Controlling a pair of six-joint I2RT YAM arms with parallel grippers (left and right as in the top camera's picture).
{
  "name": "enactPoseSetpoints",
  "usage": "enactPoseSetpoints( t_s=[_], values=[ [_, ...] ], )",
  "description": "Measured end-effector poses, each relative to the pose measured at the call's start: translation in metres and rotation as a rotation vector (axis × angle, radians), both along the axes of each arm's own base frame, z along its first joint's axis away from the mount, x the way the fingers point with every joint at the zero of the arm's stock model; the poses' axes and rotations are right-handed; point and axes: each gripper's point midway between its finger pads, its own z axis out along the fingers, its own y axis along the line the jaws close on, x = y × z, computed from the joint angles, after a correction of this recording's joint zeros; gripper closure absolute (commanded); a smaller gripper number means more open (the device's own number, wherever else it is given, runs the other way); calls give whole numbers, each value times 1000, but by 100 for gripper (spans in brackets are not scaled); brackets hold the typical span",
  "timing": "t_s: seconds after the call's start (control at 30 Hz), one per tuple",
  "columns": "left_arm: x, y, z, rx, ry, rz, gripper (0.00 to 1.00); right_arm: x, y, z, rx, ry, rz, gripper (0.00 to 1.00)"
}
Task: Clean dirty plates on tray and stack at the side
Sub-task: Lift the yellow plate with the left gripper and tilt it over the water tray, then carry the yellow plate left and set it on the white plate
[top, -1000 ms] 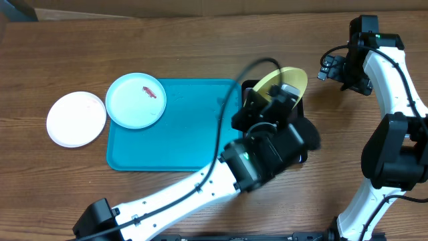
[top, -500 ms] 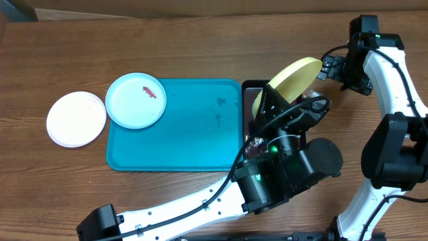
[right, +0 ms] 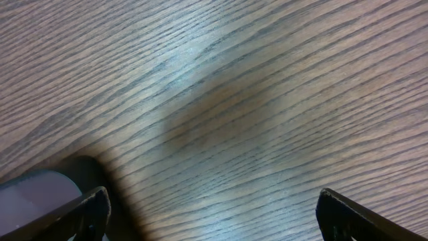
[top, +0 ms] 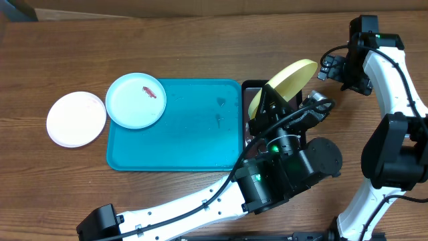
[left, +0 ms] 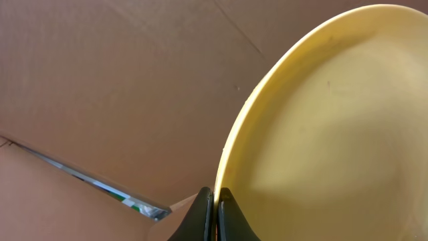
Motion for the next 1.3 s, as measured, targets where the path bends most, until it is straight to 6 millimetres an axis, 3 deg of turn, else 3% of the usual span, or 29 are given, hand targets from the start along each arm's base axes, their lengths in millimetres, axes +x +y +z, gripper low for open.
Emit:
enactPoseSetpoints(
  t_s=[0.13,0.27,0.4,0.57,0.7,0.87,1.0,1.07,1.2,1.3],
  values=[
    [0,0,-1,-10,0,1,96,0,0,0,0,0,0,0],
    [-2,3,-15,-17,29,-4,96,0,0,0,0,0,0,0],
    [-4,1,-48,-41,145,-67,96,0,0,0,0,0,0,0],
    [0,8,-99,-214,371,-93,96,0,0,0,0,0,0,0],
    [13,22,-132,-405,561,-47,96,0,0,0,0,0,0,0],
    [38,45,-160,-635,765,14,96,0,0,0,0,1,0,0],
    [65,81,-174,-865,921,67,96,0,0,0,0,0,0,0],
    [81,110,-175,-1007,972,103,96,0,0,0,0,0,0,0],
    [100,181,-176,-1236,1003,208,96,0,0,0,0,0,0,0],
    [101,242,-180,-1364,982,342,96,0,0,0,0,0,0,0]
  ],
)
